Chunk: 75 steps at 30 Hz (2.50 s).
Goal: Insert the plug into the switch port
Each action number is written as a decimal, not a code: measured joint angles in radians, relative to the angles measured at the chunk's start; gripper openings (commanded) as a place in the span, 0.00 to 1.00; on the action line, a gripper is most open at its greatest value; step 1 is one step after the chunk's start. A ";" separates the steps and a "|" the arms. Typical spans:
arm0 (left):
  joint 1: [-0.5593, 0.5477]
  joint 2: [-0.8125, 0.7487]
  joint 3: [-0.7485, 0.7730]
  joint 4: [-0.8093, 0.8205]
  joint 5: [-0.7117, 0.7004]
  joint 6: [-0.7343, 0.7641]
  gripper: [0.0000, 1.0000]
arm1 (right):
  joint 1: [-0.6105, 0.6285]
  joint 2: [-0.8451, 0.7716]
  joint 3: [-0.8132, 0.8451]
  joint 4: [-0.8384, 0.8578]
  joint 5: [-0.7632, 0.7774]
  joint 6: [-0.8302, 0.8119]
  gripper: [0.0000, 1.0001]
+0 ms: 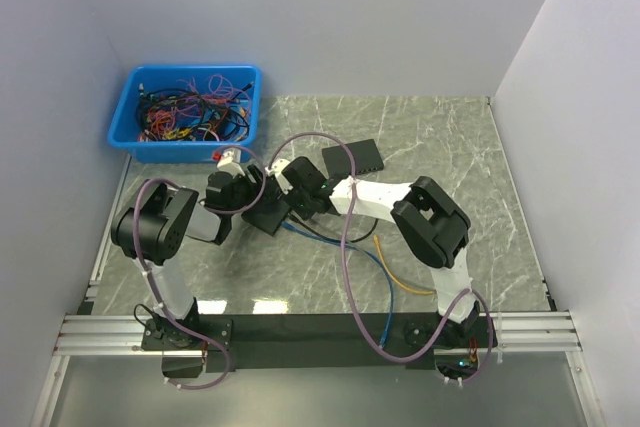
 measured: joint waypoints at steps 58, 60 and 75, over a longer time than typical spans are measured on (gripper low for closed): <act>-0.019 -0.542 -0.117 -0.764 -0.136 -0.185 0.70 | -0.161 0.040 -0.015 0.229 -0.187 0.473 0.65; -0.017 -0.515 -0.094 -0.764 -0.140 -0.183 0.70 | -0.167 0.040 -0.034 0.253 -0.198 0.485 0.64; 0.095 -0.409 0.068 -0.903 -0.266 -0.101 0.70 | -0.046 0.024 -0.074 0.272 -0.211 0.596 0.63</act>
